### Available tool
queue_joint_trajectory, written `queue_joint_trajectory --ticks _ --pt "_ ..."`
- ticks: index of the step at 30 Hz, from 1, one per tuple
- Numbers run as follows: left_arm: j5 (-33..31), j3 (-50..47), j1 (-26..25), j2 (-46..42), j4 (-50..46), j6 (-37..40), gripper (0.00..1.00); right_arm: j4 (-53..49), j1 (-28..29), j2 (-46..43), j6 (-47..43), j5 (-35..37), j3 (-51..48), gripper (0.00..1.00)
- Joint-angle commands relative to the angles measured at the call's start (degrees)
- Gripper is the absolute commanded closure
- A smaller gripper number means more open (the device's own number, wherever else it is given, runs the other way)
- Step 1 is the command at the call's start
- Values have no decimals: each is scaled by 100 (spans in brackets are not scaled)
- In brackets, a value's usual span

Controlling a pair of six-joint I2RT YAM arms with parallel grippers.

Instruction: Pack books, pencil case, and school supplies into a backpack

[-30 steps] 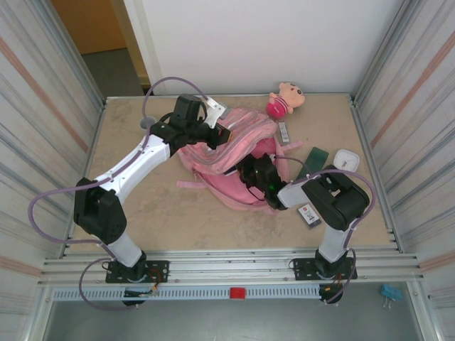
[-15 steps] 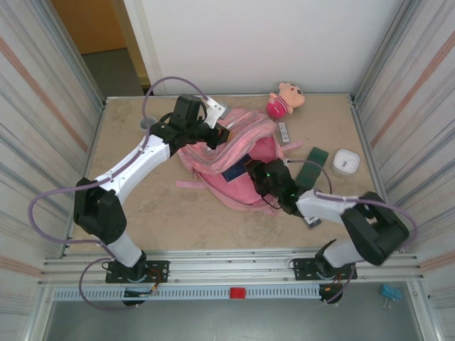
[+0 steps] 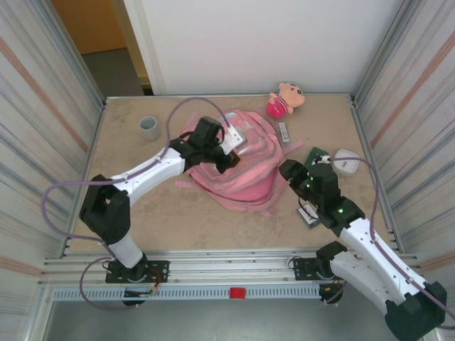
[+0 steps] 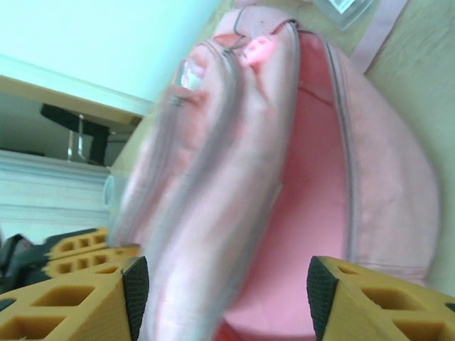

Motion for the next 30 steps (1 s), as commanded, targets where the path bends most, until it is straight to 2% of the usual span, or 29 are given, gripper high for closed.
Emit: queue_joint_trajectory --ticks 1,5,6,7,10,12,13,18,24,30 --pt "-118 -211 -295 501 289 515 96 -608 -80 -24 -1088 -272 187 38" --pt "-332 -268 -391 871 461 283 84 -358 -65 60 -1935 -519 179 37" --pt "-363 -304 -382 820 570 218 78 -214 -28 58 -2236 -592 152 35" --pt "-394 -337 -374 730 655 166 67 -107 35 52 -2553 -612 140 30" --pt "-426 -304 -232 324 667 -111 37 -35 314 114 -3526 -531 307 25" --pt "-360 -280 -63 -32 568 -447 28 -234 608 292 -4225 -343 588 23" --pt "-304 -329 56 -241 600 -688 25 -399 746 442 -4566 -173 782 11" --pt "-30 -883 718 -1144 872 -1648 21 -664 1450 1382 -6553 -191 1403 11" --pt "263 -1705 1601 -1902 863 -2380 21 -1354 2136 3079 -9118 -407 2076 9" --pt "324 -2652 2172 -2609 1109 -2908 22 -1124 2302 4262 -9975 -311 2221 11"
